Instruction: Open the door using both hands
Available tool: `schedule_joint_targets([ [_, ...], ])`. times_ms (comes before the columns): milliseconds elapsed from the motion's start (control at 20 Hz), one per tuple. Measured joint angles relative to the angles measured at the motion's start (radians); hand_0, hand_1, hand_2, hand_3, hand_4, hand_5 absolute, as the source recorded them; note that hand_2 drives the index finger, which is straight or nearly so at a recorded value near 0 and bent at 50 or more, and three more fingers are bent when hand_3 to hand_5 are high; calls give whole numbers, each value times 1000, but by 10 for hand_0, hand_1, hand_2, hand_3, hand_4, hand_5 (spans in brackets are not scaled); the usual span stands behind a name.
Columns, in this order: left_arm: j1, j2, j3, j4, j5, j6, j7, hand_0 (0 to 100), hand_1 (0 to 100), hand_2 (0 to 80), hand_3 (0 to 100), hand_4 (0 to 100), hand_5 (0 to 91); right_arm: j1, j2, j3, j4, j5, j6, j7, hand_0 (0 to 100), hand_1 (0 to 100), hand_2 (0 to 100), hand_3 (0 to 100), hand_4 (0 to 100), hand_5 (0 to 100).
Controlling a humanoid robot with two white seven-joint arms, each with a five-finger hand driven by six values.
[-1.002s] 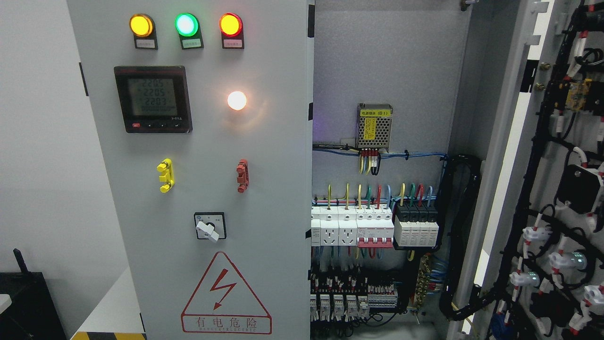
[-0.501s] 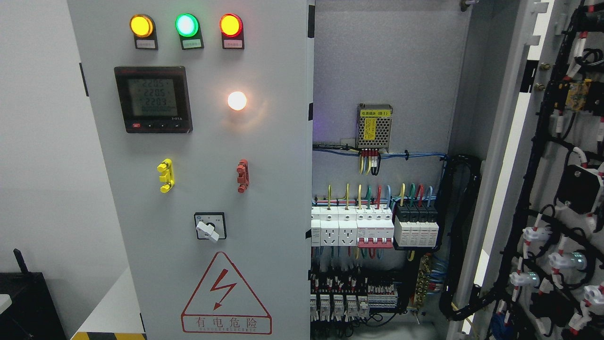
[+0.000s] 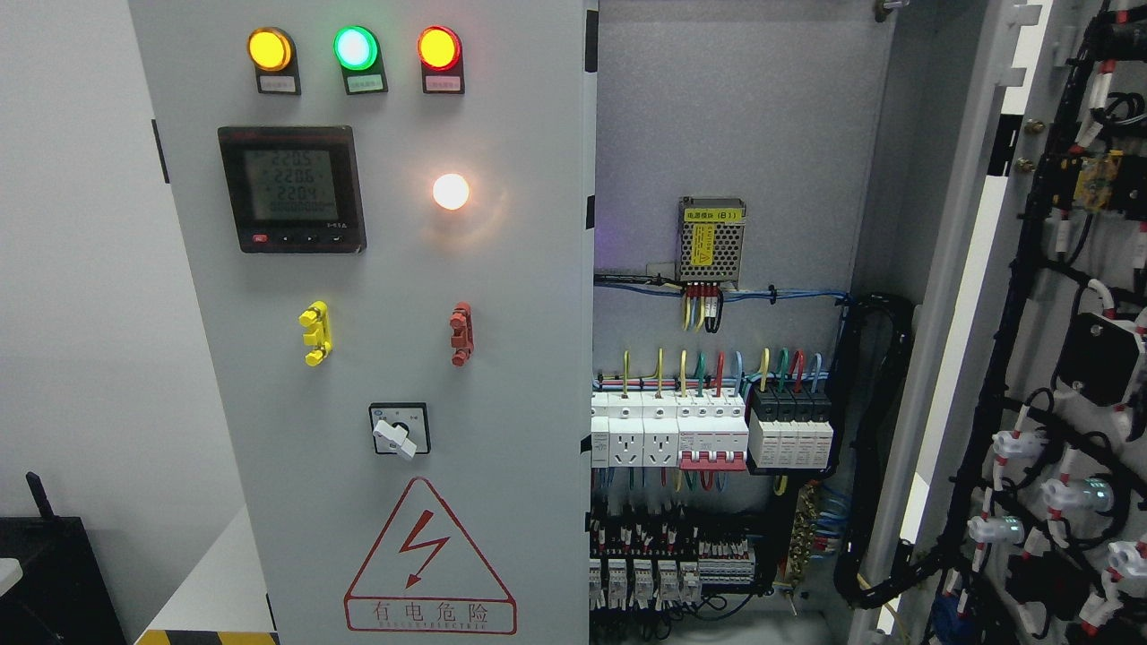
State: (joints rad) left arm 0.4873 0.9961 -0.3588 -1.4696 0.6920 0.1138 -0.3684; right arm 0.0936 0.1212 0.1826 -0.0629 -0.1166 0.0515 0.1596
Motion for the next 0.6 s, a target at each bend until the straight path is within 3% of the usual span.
schedule_joint_targets([
  [351, 25, -166, -10, 184, -273, -20, -6, 120, 389, 0, 0, 0, 0, 0, 0, 0, 0, 0, 0, 0, 120, 389, 0, 0, 0, 0],
  [601, -60, -336, -13, 406, -459, -148, 6, 120, 389, 0, 0, 0, 0, 0, 0, 0, 0, 0, 0, 0, 120, 389, 0, 0, 0, 0],
])
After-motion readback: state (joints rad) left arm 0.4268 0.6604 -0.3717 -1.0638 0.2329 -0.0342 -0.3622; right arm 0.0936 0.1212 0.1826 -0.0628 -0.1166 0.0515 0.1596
